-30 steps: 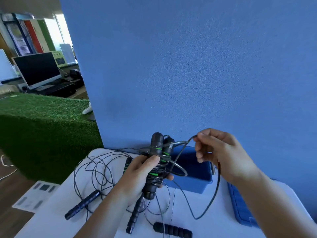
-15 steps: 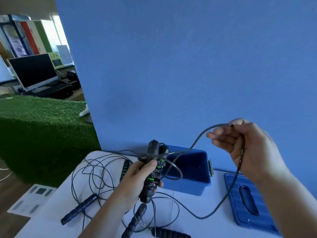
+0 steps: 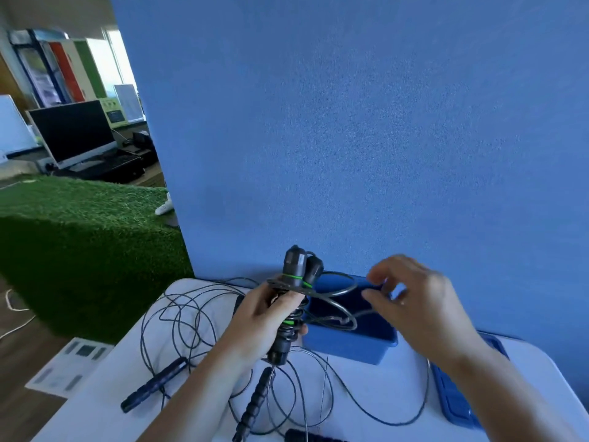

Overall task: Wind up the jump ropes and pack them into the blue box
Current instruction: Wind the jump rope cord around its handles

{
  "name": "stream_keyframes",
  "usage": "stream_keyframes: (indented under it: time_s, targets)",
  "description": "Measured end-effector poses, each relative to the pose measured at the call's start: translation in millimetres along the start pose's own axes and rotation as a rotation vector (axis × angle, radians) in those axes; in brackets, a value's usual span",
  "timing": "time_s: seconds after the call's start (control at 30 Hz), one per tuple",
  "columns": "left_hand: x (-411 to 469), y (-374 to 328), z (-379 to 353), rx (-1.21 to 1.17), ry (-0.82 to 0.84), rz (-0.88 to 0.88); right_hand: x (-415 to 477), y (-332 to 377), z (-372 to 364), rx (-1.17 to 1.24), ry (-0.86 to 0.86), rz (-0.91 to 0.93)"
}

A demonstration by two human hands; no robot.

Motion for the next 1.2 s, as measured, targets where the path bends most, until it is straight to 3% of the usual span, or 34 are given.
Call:
stream_keyframes:
  time_s: [0.07,0.13,0.3,0.37,0.5,0.6,0.77,0.83,0.9,1.03,1.2]
  targets:
    - [-0.4,-2.9,-2.6,-0.033,-0.006,-0.003,-0.9,24.0,-12.0,0.040,0.098,0.203]
    - [-0.8,-5.3,-5.8,-0.041,0.013,-0.026,-2.4,38.7,-25.4,0.047,0.199,0.291]
    - [-4.9,-14.6,-15.0,0.014,0.018,-0.112,-0.7,46.0,-47.3,0.049,0.387,0.198]
    - [-5.9,-19.4,-15.4,0.034,0.029,-0.127,-1.2,50.6,-46.2,-0.011,0.381,0.255]
    - [-6.4,-17.2,-12.1,-0.017,0.072,-0.077,3.7,50.1,-32.9,0.062,0.382,0.175]
    - [-8.3,-6.5,-11.7,-0.043,0.100,0.012,8.6,48.7,-18.3,0.434,0.301,0.020]
    - [-6.6,5.8,-5.4,-0.136,0.050,0.040,22.9,28.7,-5.3,1.343,0.132,-0.301]
    - [-5.8,7.2,-0.8,-0.185,0.004,0.034,25.6,14.2,-2.0,1.451,0.121,-0.370]
    - [-4.3,4.4,3.9,-0.210,-0.047,0.021,23.2,-4.8,1.6,1.233,0.147,-0.403]
    - [-1.9,-6.5,5.6,-0.191,-0.088,0.003,9.2,-33.2,3.5,0.316,0.303,-0.257]
    - [2.8,-11.4,-4.6,-0.127,-0.080,-0.008,4.6,5.0,16.4,0.114,0.176,0.119]
Point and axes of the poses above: each hand's wrist, its own x-axis towards the middle knuckle, its own z-axis out of the back of the hand, y = z × x, the point moved 5 cm from there along x, towards the middle knuckle, and after that the axes turned 13 degrees about -x, right-handed, at the moved point
